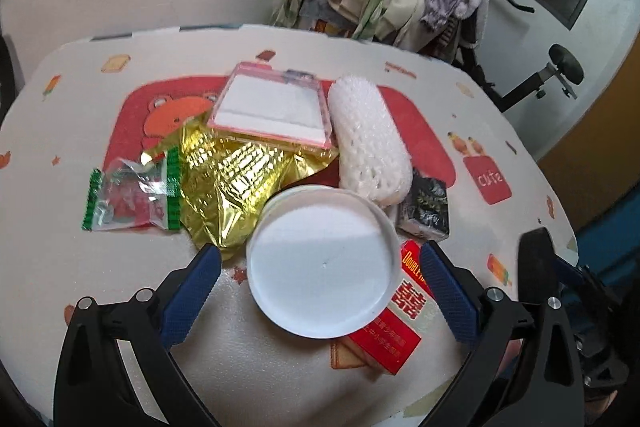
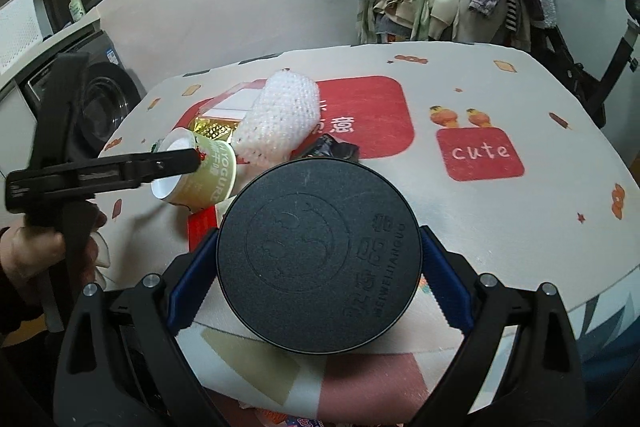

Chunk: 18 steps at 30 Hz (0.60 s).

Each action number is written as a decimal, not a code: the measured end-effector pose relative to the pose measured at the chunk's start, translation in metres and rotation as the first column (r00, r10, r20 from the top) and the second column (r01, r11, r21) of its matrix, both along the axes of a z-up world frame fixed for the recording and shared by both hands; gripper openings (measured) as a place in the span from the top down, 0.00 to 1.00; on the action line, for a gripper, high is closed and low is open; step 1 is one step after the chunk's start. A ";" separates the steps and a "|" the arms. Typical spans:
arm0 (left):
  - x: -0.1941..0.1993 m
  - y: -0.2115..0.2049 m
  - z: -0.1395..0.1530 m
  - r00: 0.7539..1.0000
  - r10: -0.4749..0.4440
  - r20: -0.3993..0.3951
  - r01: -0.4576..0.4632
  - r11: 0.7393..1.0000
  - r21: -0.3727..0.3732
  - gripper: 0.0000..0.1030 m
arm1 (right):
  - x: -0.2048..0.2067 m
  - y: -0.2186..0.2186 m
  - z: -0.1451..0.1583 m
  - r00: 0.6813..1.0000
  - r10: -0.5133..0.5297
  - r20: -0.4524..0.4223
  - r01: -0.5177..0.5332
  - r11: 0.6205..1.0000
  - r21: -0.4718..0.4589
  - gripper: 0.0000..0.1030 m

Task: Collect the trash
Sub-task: 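Grasp the black round lid with the right tool while the left tool grasps the white yogurt cup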

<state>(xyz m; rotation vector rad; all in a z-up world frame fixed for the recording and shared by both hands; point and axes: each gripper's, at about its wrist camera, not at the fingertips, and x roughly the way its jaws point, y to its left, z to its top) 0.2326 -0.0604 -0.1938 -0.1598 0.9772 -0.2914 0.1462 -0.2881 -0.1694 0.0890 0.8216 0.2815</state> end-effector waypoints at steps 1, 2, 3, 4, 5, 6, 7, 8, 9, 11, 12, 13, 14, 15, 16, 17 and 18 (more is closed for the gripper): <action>0.000 0.000 -0.001 1.000 -0.002 -0.008 0.002 1.000 -0.005 0.29 | -0.002 -0.003 0.000 1.000 -0.008 0.000 0.008 1.000 0.006 0.10; 0.001 0.000 -0.002 1.000 -0.008 -0.021 0.008 1.000 0.000 0.28 | -0.004 -0.005 0.000 1.000 -0.012 0.000 0.012 1.000 0.009 0.10; 0.000 0.001 0.000 1.000 -0.009 -0.016 0.009 1.000 -0.001 0.28 | -0.008 -0.006 0.001 1.000 -0.017 0.002 0.017 1.000 0.012 0.10; -0.003 0.002 0.003 1.000 -0.012 -0.007 0.012 1.000 -0.008 0.28 | -0.009 -0.007 0.002 1.000 -0.020 0.004 0.020 1.000 0.014 0.10; -0.006 0.004 0.009 1.000 -0.020 0.006 0.020 1.000 -0.010 0.29 | -0.011 -0.008 0.003 1.000 -0.021 0.008 0.021 1.000 0.015 0.10; -0.009 0.004 0.014 1.000 -0.025 0.018 0.025 1.000 -0.007 0.29 | -0.014 -0.009 0.005 1.000 -0.021 0.014 0.021 1.000 0.016 0.10; -0.013 0.005 0.021 0.999 -0.032 0.034 0.033 0.999 -0.004 0.29 | -0.016 -0.009 0.006 1.000 -0.020 0.019 0.020 1.000 0.016 0.10; -0.019 0.006 0.030 0.998 -0.044 0.054 0.044 0.999 -0.001 0.29 | -0.019 -0.009 0.008 1.000 -0.018 0.024 0.018 1.000 0.016 0.10; -0.025 0.007 0.040 0.996 -0.054 0.075 0.054 0.999 0.003 0.29 | -0.021 -0.009 0.010 0.999 -0.015 0.029 0.014 1.000 0.017 0.10; -0.037 0.009 0.055 0.992 -0.071 0.106 0.070 0.997 0.013 0.29 | -0.029 -0.006 0.014 0.999 0.000 0.042 -0.001 1.000 0.015 0.10; -0.044 0.011 0.062 0.990 -0.078 0.119 0.076 0.997 0.016 0.29 | -0.033 -0.005 0.016 0.999 0.009 0.046 -0.010 1.000 0.012 0.10; -0.054 0.014 0.069 0.987 -0.084 0.133 0.083 0.996 0.015 0.29 | -0.039 -0.002 0.018 0.998 0.025 0.052 -0.025 1.000 0.007 0.10; -0.062 0.016 0.073 0.986 -0.089 0.139 0.088 0.996 0.014 0.29 | -0.043 -0.001 0.019 0.998 0.034 0.055 -0.034 0.999 0.004 0.10; -0.071 0.017 0.077 0.985 -0.092 0.144 0.091 0.996 0.014 0.29 | -0.048 0.001 0.020 0.997 0.046 0.056 -0.046 0.999 0.001 0.10; -0.081 0.020 0.080 0.984 -0.095 0.148 0.094 0.996 0.014 0.29 | -0.056 0.005 0.019 0.997 0.065 0.051 -0.065 0.998 -0.005 0.10; -0.093 0.022 0.082 0.983 -0.100 0.151 0.099 0.995 0.009 0.29 | -0.060 0.007 0.018 0.996 0.076 0.047 -0.076 0.997 -0.010 0.10; -0.104 0.024 0.082 0.983 -0.104 0.150 0.104 0.995 0.004 0.29 | -0.066 0.010 0.016 0.995 0.089 0.040 -0.089 0.996 -0.017 0.10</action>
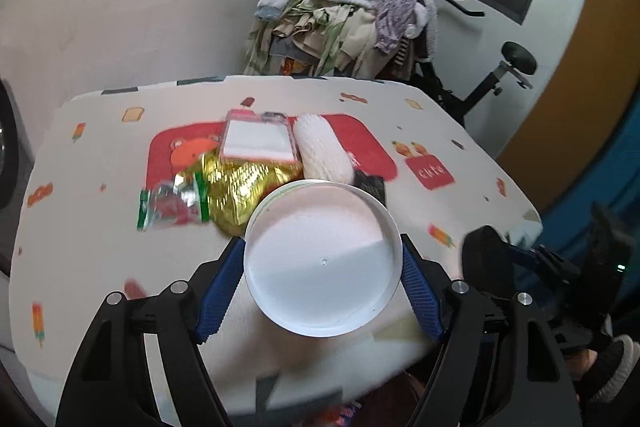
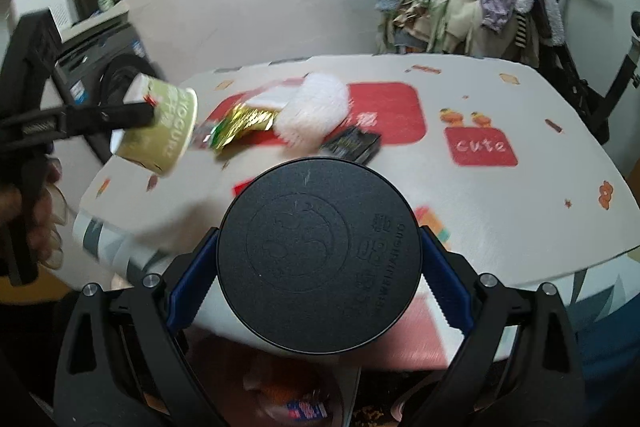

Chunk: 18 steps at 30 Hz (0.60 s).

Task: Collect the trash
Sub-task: 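Grasp the black round lid with the right tool while the left tool grasps the white yogurt cup, then drop the lid into the bin with the right tool while the left tool drops the cup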

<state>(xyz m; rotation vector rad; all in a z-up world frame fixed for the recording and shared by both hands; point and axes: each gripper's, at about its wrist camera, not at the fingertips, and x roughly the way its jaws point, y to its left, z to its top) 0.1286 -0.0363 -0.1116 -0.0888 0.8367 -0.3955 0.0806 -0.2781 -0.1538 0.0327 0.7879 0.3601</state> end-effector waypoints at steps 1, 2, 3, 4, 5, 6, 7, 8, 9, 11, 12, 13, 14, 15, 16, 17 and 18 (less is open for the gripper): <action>-0.009 0.001 -0.001 1.000 -0.003 -0.003 0.003 1.000 -0.001 0.29 | -0.009 0.004 -0.004 1.000 0.022 -0.013 -0.022 1.000 -0.009 0.10; -0.021 0.003 -0.002 1.000 -0.008 -0.006 0.008 1.000 0.000 0.29 | -0.014 0.007 -0.007 0.999 0.034 -0.022 -0.034 0.999 -0.015 0.10; -0.031 0.004 -0.004 1.000 -0.011 -0.008 0.011 1.000 0.000 0.29 | -0.021 0.010 -0.011 0.998 0.048 -0.033 -0.049 0.999 -0.024 0.10; -0.040 0.006 -0.006 1.000 -0.012 -0.011 0.012 1.000 0.001 0.29 | -0.029 0.015 -0.015 0.997 0.067 -0.047 -0.069 0.997 -0.036 0.10; -0.050 0.009 -0.008 1.000 -0.011 -0.015 0.011 1.000 0.000 0.29 | -0.037 0.019 -0.019 0.995 0.085 -0.058 -0.088 0.995 -0.046 0.10; -0.058 0.011 -0.010 1.000 -0.010 -0.020 0.010 1.000 -0.005 0.29 | -0.043 0.023 -0.023 0.992 0.102 -0.068 -0.106 0.993 -0.053 0.10; -0.066 0.014 -0.012 1.000 -0.009 -0.025 0.009 1.000 -0.011 0.29 | -0.050 0.028 -0.027 0.989 0.124 -0.082 -0.129 0.990 -0.061 0.10; -0.075 0.016 -0.015 1.000 -0.006 -0.030 0.005 1.000 -0.017 0.29 | -0.057 0.032 -0.032 0.986 0.140 -0.095 -0.147 0.987 -0.066 0.10; -0.082 0.019 -0.018 0.999 -0.003 -0.035 0.002 1.000 -0.021 0.29 | -0.062 0.035 -0.036 0.982 0.153 -0.109 -0.161 0.985 -0.070 0.10; -0.095 0.023 -0.023 0.999 -0.001 -0.046 0.000 1.000 -0.027 0.29 | -0.071 0.043 -0.046 0.973 0.177 -0.149 -0.188 0.980 -0.069 0.10; -0.099 0.024 -0.024 0.999 -0.001 -0.049 -0.001 1.000 -0.029 0.29 | -0.074 0.045 -0.051 0.969 0.186 -0.163 -0.199 0.977 -0.069 0.10; -0.104 0.025 -0.027 0.999 -0.001 -0.055 -0.001 1.000 -0.031 0.29 | -0.077 0.049 -0.056 0.964 0.197 -0.178 -0.213 0.974 -0.072 0.10; -0.106 0.027 -0.028 0.998 -0.002 -0.058 0.000 0.999 -0.032 0.29 | -0.080 0.053 -0.059 0.960 0.207 -0.191 -0.225 0.971 -0.076 0.10; -0.110 0.027 -0.030 0.998 -0.004 -0.060 0.002 0.999 -0.033 0.29 | -0.082 0.055 -0.061 0.956 0.214 -0.199 -0.233 0.970 -0.076 0.10; -0.114 0.027 -0.031 0.998 -0.007 -0.060 0.005 0.999 -0.032 0.29 | -0.084 0.057 -0.064 0.951 0.223 -0.212 -0.243 0.967 -0.075 0.10; -0.116 0.027 -0.032 0.998 -0.009 -0.059 0.007 1.000 -0.029 0.29 | -0.085 0.059 -0.066 0.948 0.229 -0.220 -0.251 0.965 -0.074 0.10; -0.118 0.027 -0.032 0.998 -0.011 -0.057 0.009 1.000 -0.025 0.29 | -0.086 0.061 -0.067 0.945 0.235 -0.228 -0.257 0.964 -0.073 0.10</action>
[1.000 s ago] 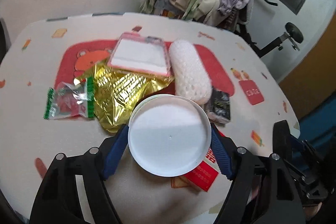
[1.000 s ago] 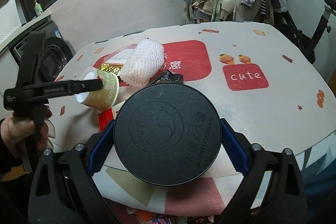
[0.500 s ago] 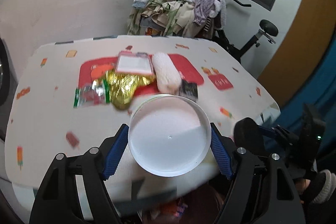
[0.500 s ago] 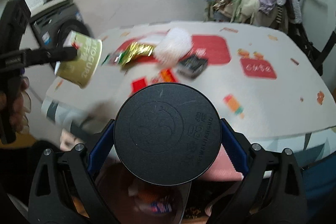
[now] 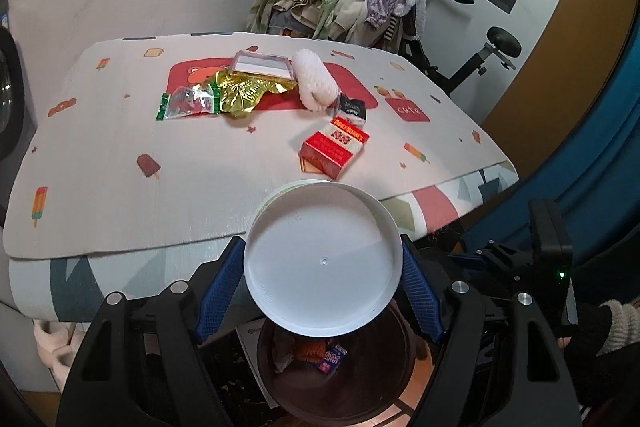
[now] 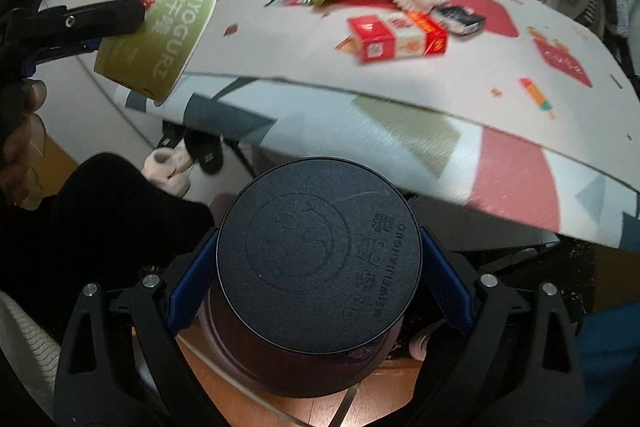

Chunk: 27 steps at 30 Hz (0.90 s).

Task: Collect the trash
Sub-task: 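Drop the lid into the bin with the right tool while the left tool drops the cup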

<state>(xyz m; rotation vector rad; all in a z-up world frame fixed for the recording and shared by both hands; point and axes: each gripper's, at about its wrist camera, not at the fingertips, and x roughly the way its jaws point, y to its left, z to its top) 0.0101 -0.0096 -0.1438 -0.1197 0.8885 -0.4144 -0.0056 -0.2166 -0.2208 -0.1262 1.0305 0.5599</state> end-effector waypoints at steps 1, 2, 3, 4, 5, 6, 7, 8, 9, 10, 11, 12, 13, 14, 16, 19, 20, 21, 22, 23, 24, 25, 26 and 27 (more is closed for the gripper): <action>-0.001 0.000 0.000 1.000 -0.002 0.002 0.002 1.000 0.003 0.29 | -0.002 0.002 -0.001 1.000 0.007 -0.006 -0.008 1.000 -0.003 0.10; -0.004 0.000 -0.001 1.000 -0.004 0.003 0.004 1.000 0.002 0.29 | -0.003 0.004 -0.003 1.000 0.014 -0.010 -0.014 1.000 -0.006 0.10; -0.006 0.000 -0.002 1.000 -0.006 0.004 0.006 1.000 0.000 0.29 | -0.004 0.006 -0.004 1.000 0.020 -0.016 -0.021 1.000 -0.009 0.10; -0.006 0.001 -0.002 1.000 -0.007 0.004 0.007 1.000 -0.002 0.29 | -0.004 0.006 -0.004 1.000 0.024 -0.019 -0.024 1.000 -0.012 0.10; -0.007 0.001 -0.003 1.000 -0.008 0.004 0.008 1.000 -0.002 0.29 | -0.004 0.006 -0.004 0.999 0.026 -0.021 -0.026 1.000 -0.014 0.10; -0.008 0.001 -0.003 1.000 -0.009 0.005 0.009 1.000 0.000 0.29 | -0.005 0.007 -0.005 0.999 0.028 -0.022 -0.028 1.000 -0.014 0.10; -0.008 0.001 -0.004 1.000 -0.010 0.006 0.010 1.000 0.001 0.29 | -0.006 0.007 -0.006 0.999 0.028 -0.025 -0.028 1.000 -0.014 0.10; -0.009 0.001 -0.004 1.000 -0.012 0.006 0.012 1.000 0.000 0.29 | -0.007 0.007 -0.006 0.999 0.027 -0.025 -0.027 1.000 -0.014 0.10; -0.010 0.000 -0.005 1.000 -0.012 0.006 0.012 1.000 -0.002 0.29 | -0.008 0.006 -0.007 0.999 0.026 -0.027 -0.026 1.000 -0.014 0.10; -0.010 0.000 -0.005 1.000 -0.013 0.005 0.013 1.000 -0.002 0.29 | -0.008 0.006 -0.007 0.999 0.026 -0.028 -0.026 1.000 -0.014 0.10; -0.011 0.000 -0.006 1.000 -0.013 0.005 0.013 1.000 -0.003 0.29 | -0.008 0.006 -0.007 0.999 0.025 -0.028 -0.025 1.000 -0.015 0.10; -0.011 0.000 -0.006 1.000 -0.014 0.004 0.014 1.000 -0.003 0.29 | -0.007 0.005 -0.008 0.999 0.024 -0.028 -0.025 1.000 -0.015 0.10; -0.010 0.000 -0.006 1.000 -0.013 0.005 0.013 1.000 -0.003 0.29 | -0.008 0.005 -0.008 0.999 0.024 -0.029 -0.024 1.000 -0.015 0.10; -0.011 0.000 -0.006 1.000 -0.013 0.005 0.013 1.000 -0.003 0.29 | -0.007 0.005 -0.008 0.999 0.024 -0.028 -0.025 1.000 -0.015 0.10; -0.011 0.000 -0.006 1.000 -0.013 0.005 0.013 1.000 -0.004 0.29 | -0.008 0.005 -0.009 0.999 0.025 -0.030 -0.025 1.000 -0.015 0.09; -0.011 0.000 -0.007 1.000 -0.013 0.003 0.013 1.000 -0.005 0.29 | -0.007 0.006 -0.011 0.999 0.026 -0.035 -0.026 1.000 -0.015 0.09; -0.013 0.000 -0.008 1.000 -0.012 0.001 0.012 1.000 -0.006 0.28 | -0.006 0.006 -0.012 0.999 0.026 -0.037 -0.027 1.000 -0.015 0.09; -0.014 0.000 -0.010 1.000 -0.013 0.000 0.013 1.000 -0.009 0.28 | -0.006 0.007 -0.013 0.999 0.025 -0.038 -0.026 1.000 -0.017 0.08; -0.015 0.000 -0.011 1.000 -0.015 -0.003 0.015 1.000 -0.012 0.29 | -0.006 0.007 -0.014 0.999 0.022 -0.038 -0.023 1.000 -0.020 0.06; -0.017 0.000 -0.013 1.000 -0.017 -0.004 0.017 1.000 -0.013 0.29 | -0.006 0.007 -0.014 0.999 0.019 -0.036 -0.020 1.000 -0.019 0.06; -0.018 -0.001 -0.014 1.000 -0.021 -0.005 0.021 1.000 -0.013 0.29 | -0.005 0.006 -0.013 0.999 0.016 -0.034 -0.016 1.000 -0.015 0.06; -0.019 -0.002 -0.015 1.000 -0.026 -0.004 0.026 1.000 -0.011 0.29 | -0.004 0.005 -0.013 0.999 0.012 -0.032 -0.012 1.000 -0.014 0.06; -0.020 -0.003 -0.016 0.999 -0.034 -0.001 0.034 0.999 -0.008 0.29 | -0.003 0.004 -0.012 1.000 0.004 -0.028 -0.005 1.000 -0.014 0.06; -0.021 -0.005 -0.018 0.999 -0.045 0.003 0.045 0.999 -0.003 0.29 | -0.002 0.001 -0.011 1.000 -0.006 -0.018 0.006 1.000 -0.017 0.06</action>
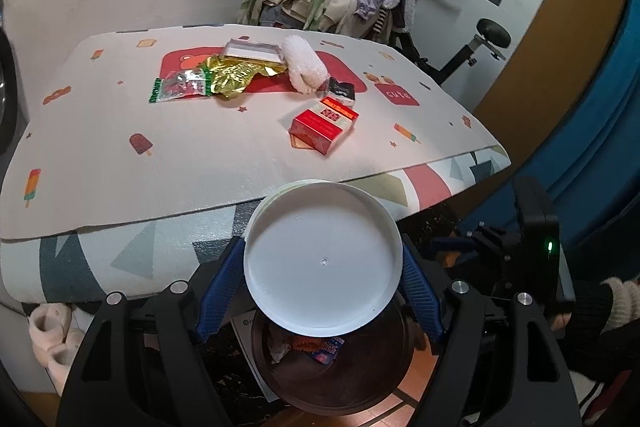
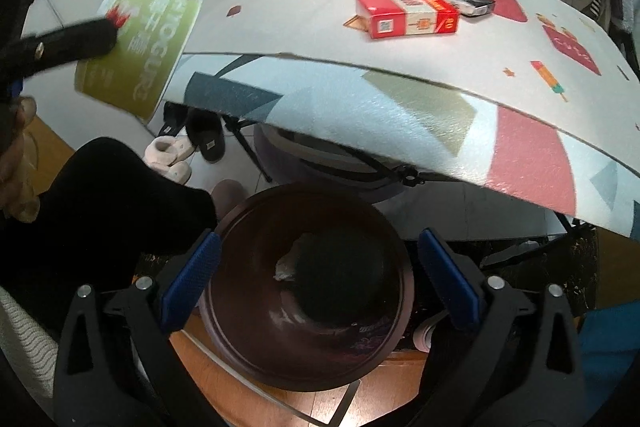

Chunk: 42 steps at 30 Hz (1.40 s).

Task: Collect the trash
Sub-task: 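Drop the lid into the bin with the right tool while the left tool drops the cup, then bring both open tools back over the table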

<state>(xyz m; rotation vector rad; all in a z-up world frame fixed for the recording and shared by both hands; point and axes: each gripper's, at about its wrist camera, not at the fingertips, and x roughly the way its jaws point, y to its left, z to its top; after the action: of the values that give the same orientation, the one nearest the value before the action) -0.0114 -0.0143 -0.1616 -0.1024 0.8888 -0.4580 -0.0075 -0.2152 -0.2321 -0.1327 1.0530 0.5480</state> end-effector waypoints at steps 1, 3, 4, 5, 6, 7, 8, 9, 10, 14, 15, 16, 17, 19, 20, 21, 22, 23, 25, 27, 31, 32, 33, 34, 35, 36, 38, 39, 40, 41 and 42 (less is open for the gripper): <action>0.000 -0.001 -0.001 1.000 -0.007 0.002 0.007 1.000 0.005 0.29 | 0.001 -0.002 0.001 1.000 -0.007 0.009 0.007 1.000 -0.002 0.06; -0.002 -0.005 -0.007 1.000 -0.025 -0.001 0.025 0.999 0.021 0.29 | 0.003 -0.008 0.005 0.999 -0.032 0.043 0.032 0.999 -0.004 0.06; -0.003 -0.006 -0.010 0.999 -0.035 -0.002 0.035 0.999 0.025 0.29 | 0.005 -0.013 0.007 0.997 -0.050 0.063 0.051 0.999 -0.003 0.06; -0.004 -0.008 -0.014 0.999 -0.050 0.001 0.050 0.998 0.026 0.29 | 0.006 -0.017 0.009 0.995 -0.065 0.079 0.065 0.998 -0.004 0.06; -0.006 -0.010 -0.017 0.998 -0.067 0.006 0.066 0.997 0.028 0.28 | 0.007 -0.022 0.011 0.992 -0.079 0.097 0.080 0.997 -0.005 0.06; -0.006 -0.011 -0.020 0.997 -0.076 0.009 0.075 0.997 0.032 0.28 | 0.009 -0.028 0.014 0.987 -0.097 0.125 0.099 0.995 -0.008 0.06; -0.008 -0.012 -0.024 0.996 -0.088 0.011 0.088 0.996 0.036 0.28 | 0.010 -0.032 0.015 0.985 -0.107 0.138 0.109 0.994 -0.011 0.06; -0.008 -0.013 -0.029 0.995 -0.098 0.011 0.098 0.995 0.037 0.29 | 0.010 -0.036 0.016 0.981 -0.119 0.156 0.122 0.992 -0.015 0.06; -0.010 -0.015 -0.034 0.994 -0.112 0.008 0.112 0.993 0.037 0.28 | 0.011 -0.042 0.017 0.976 -0.134 0.174 0.139 0.990 -0.018 0.06; -0.013 -0.019 -0.049 0.990 -0.144 -0.002 0.144 0.988 0.052 0.28 | 0.014 -0.060 0.016 0.962 -0.211 0.172 0.210 0.977 0.026 0.06; -0.014 -0.021 -0.051 0.989 -0.148 -0.008 0.148 0.987 0.059 0.28 | 0.014 -0.062 0.015 0.960 -0.222 0.170 0.220 0.975 0.030 0.06; -0.014 -0.022 -0.053 0.988 -0.152 -0.014 0.153 0.986 0.067 0.28 | 0.015 -0.065 0.014 0.958 -0.231 0.167 0.229 0.973 0.035 0.06; -0.014 -0.024 -0.055 0.987 -0.159 -0.019 0.160 0.984 0.074 0.28 | 0.014 -0.065 0.013 0.957 -0.237 0.166 0.234 0.972 0.035 0.06; -0.014 -0.028 -0.059 0.985 -0.172 -0.030 0.174 0.981 0.085 0.28 | 0.016 -0.063 0.011 0.956 -0.240 0.166 0.239 0.971 0.026 0.06; -0.014 -0.029 -0.060 0.984 -0.176 -0.035 0.179 0.980 0.089 0.28 | 0.016 -0.061 0.010 0.957 -0.237 0.167 0.237 0.971 0.021 0.06; -0.014 -0.031 -0.062 0.982 -0.181 -0.042 0.185 0.978 0.095 0.28 | 0.016 -0.059 0.010 0.958 -0.231 0.169 0.232 0.973 0.014 0.06; -0.014 -0.032 -0.063 0.982 -0.184 -0.047 0.188 0.977 0.099 0.28 | 0.015 -0.057 0.010 0.959 -0.227 0.171 0.229 0.973 0.010 0.06; -0.014 -0.034 -0.064 0.981 -0.190 -0.051 0.194 0.976 0.104 0.28 | 0.015 -0.056 0.009 0.960 -0.222 0.172 0.224 0.975 0.007 0.06; -0.015 -0.036 -0.065 0.978 -0.200 -0.052 0.205 0.973 0.105 0.28 | 0.014 -0.054 0.009 0.961 -0.216 0.172 0.219 0.976 0.001 0.06; -0.016 -0.037 -0.065 0.977 -0.208 -0.049 0.212 0.971 0.110 0.28 | 0.014 -0.055 0.009 0.961 -0.217 0.171 0.220 0.976 0.002 0.06; -0.016 -0.040 -0.066 0.976 -0.211 -0.054 0.217 0.969 0.121 0.27 | 0.015 -0.056 0.008 0.960 -0.225 0.163 0.227 0.974 0.006 0.06; -0.016 -0.040 -0.067 0.977 -0.208 -0.053 0.213 0.969 0.123 0.24 | 0.015 -0.056 0.008 0.960 -0.226 0.163 0.228 0.974 0.006 0.06; -0.015 -0.039 -0.066 0.978 -0.203 -0.051 0.208 0.970 0.125 0.22 | 0.015 -0.056 0.008 0.961 -0.224 0.162 0.226 0.974 0.005 0.06; -0.015 -0.039 -0.066 0.979 -0.198 -0.049 0.203 0.971 0.125 0.19 | 0.015 -0.055 0.008 0.962 -0.221 0.162 0.224 0.975 0.003 0.06; -0.014 -0.038 -0.065 0.981 -0.189 -0.045 0.194 0.973 0.124 0.18 | 0.014 -0.054 0.008 0.962 -0.219 0.162 0.222 0.975 0.001 0.06; -0.014 -0.036 -0.065 0.983 -0.177 -0.041 0.180 0.976 0.124 0.17 | 0.014 -0.054 0.007 0.962 -0.218 0.162 0.221 0.975 -0.001 0.06; -0.012 -0.031 -0.064 0.988 -0.149 -0.036 0.152 0.981 0.124 0.15 | 0.014 -0.053 0.007 0.963 -0.215 0.161 0.219 0.976 -0.004 0.06; -0.011 -0.029 -0.063 0.991 -0.130 -0.033 0.133 0.983 0.125 0.14 | 0.015 -0.052 0.006 0.963 -0.216 0.159 0.219 0.976 -0.006 0.06; -0.010 -0.026 -0.063 0.993 -0.114 -0.029 0.116 0.985 0.124 0.13 | 0.015 -0.052 0.006 0.963 -0.216 0.158 0.220 0.975 -0.007 0.06; -0.008 -0.022 -0.061 0.996 -0.090 -0.025 0.092 0.989 0.116 0.12 | 0.016 -0.052 0.006 0.964 -0.217 0.157 0.221 0.975 -0.008 0.06; -0.007 -0.018 -0.060 0.997 -0.070 -0.021 0.072 0.991 0.109 0.11 | 0.016 -0.052 0.006 0.963 -0.218 0.155 0.222 0.975 -0.008 0.06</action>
<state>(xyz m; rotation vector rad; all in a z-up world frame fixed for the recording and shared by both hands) -0.0182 -0.0324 -0.2217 0.0256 0.9350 -0.4745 0.0085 -0.2670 -0.2259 -0.0774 0.9108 0.3174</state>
